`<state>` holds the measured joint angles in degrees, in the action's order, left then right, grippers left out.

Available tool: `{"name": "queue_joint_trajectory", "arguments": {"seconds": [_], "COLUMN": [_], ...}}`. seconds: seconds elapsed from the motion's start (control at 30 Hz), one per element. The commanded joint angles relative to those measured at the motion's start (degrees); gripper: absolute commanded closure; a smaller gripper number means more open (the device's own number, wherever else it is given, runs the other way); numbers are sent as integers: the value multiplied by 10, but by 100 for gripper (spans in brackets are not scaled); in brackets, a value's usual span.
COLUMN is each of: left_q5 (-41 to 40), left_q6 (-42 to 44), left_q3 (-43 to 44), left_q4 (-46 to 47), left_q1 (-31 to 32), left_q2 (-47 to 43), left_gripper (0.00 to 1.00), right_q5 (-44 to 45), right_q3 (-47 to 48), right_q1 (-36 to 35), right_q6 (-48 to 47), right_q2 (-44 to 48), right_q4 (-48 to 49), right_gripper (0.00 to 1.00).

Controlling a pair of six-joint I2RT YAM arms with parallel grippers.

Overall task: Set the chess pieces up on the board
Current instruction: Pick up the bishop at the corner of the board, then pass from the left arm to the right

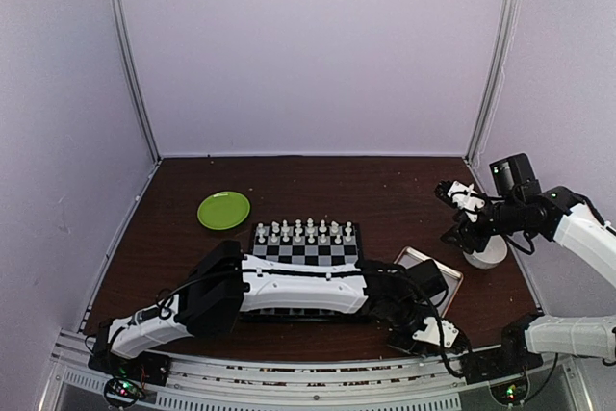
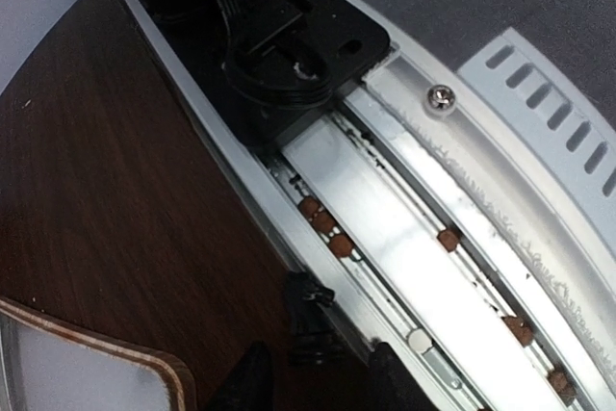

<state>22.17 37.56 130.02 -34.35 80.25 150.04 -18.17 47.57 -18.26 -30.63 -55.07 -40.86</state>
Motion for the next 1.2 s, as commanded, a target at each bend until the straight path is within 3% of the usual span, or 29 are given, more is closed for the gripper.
{"name": "queue_joint_trajectory", "arguments": {"seconds": [0.0,0.27,0.5,0.73,0.97,1.17], "left_q5": [29,59,34,-3,13,-30], "left_q6": [-9,-18,-27,-30,-74,-131], "left_q3": [21,42,46,21,-156,-297], "left_q4": [19,29,18,3,149,273], "left_q1": [-3,-12,-14,-20,-37,-55], "left_q2": [20,40,37,3,-138,-262], "left_gripper": [66,76,81,95,97,96], "right_q5": [3,-5,-10,-10,-40,-117], "right_q3": [-1,0,1,-1,16,70], "right_q1": [-3,-5,-7,-7,-2,37], "right_q6": [6,7,3,3,14,44], "right_q2": [-1,-7,-6,3,13,-2], "right_q4": [9,4,0,-1,-10,-39], "right_gripper": [41,42,42,42,43,42]}}
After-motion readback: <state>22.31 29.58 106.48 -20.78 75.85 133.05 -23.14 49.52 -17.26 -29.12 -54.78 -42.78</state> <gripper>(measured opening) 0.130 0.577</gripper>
